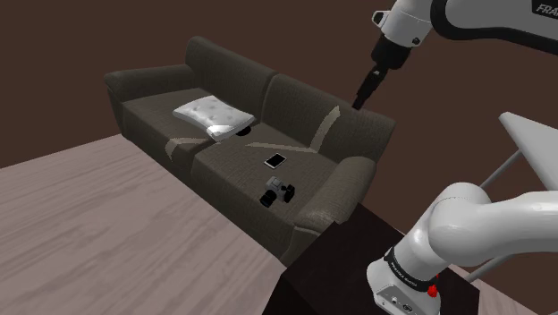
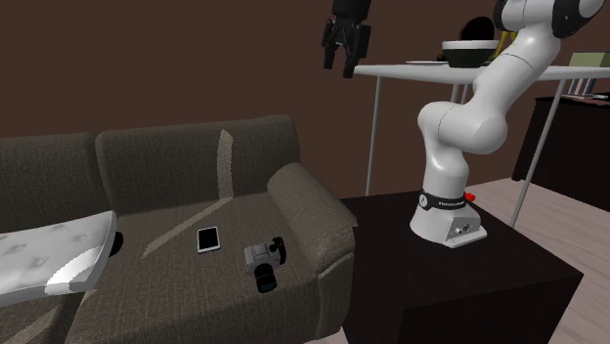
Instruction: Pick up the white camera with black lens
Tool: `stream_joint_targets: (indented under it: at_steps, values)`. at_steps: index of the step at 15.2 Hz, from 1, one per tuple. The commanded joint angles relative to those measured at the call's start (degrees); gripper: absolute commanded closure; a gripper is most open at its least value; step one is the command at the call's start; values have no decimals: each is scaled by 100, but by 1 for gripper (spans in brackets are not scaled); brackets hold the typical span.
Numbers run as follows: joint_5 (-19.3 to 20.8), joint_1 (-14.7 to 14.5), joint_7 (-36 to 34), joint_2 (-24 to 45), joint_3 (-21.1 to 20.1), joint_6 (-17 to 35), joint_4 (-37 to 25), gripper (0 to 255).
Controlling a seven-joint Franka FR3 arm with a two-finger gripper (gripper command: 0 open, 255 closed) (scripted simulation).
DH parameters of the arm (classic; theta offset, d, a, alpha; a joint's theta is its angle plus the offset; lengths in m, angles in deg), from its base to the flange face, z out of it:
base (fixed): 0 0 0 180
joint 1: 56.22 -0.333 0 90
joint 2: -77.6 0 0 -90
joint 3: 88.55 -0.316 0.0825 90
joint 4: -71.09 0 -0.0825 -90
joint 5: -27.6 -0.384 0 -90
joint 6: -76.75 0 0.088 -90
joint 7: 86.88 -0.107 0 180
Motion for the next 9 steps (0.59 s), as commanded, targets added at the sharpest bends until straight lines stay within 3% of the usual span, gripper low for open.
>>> stream_joint_targets:
  at_steps: [1, 9]
  values:
    - [0, 0, 0, 0, 0, 0, 0, 0]
    - [268, -29, 187, 456, 101, 1553, 1177, 0]
